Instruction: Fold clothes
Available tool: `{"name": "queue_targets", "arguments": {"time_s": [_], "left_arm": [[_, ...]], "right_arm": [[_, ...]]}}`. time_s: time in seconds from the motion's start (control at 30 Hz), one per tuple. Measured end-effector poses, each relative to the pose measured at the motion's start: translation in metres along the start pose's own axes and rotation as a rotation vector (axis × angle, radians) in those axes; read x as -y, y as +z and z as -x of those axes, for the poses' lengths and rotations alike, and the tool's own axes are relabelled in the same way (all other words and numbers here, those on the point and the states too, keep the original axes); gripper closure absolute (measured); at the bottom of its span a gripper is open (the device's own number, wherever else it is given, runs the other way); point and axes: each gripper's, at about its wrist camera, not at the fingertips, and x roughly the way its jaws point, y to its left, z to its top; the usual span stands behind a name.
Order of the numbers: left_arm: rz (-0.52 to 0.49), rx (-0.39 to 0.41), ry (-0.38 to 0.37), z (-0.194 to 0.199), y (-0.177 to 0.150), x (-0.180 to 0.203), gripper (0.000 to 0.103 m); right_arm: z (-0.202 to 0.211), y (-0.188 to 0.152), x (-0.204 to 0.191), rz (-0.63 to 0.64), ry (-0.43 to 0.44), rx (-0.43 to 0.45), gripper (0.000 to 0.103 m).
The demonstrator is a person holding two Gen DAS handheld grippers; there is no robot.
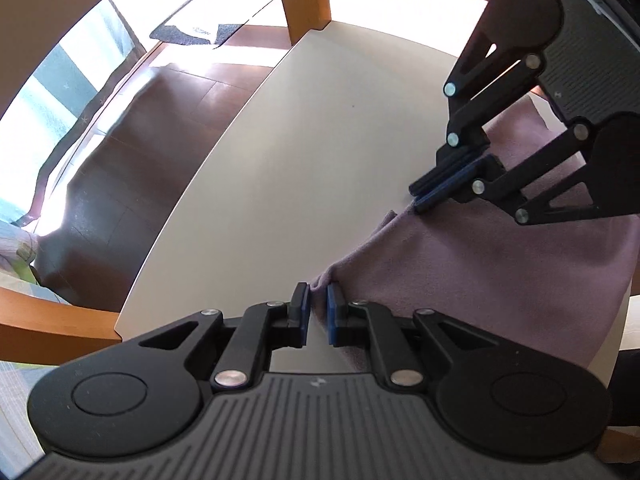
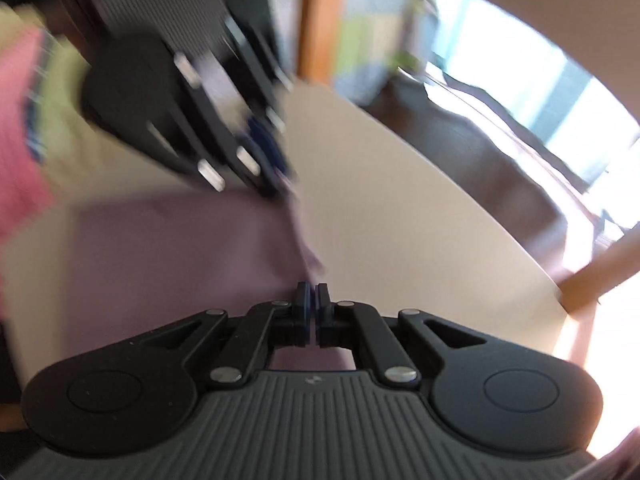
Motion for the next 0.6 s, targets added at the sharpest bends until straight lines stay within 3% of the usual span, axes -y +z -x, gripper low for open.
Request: {"name": "queue_targets", "arguments": {"time_s": [0.13,0.23,0.43,0.6], "left_arm": [[0.021,-0.01,0.019,0.001,0.002,0.002,0.094],[0.034,-0.018,0.03,0.006,-0.002,0.008,0.094],[0.107,-0.054,0.036,0.011,0.001,0.005,0.094],[0.23,0.018,0.04,0.063,-0.018,0.0,0.094]], "right_arm": [[0.01,-0.011,-0.001,-0.083,-0.143,0.034,0.094],[0.031,-0.015,-0.006,-0.202,-0.124,0.086,0.094],[0.056,-0.042,-0.03,-0.277,-0.161,0.014,0.094],[0.087,-0.073,-0.049,-0.329,-0.189,-0.046,0.094]]}}
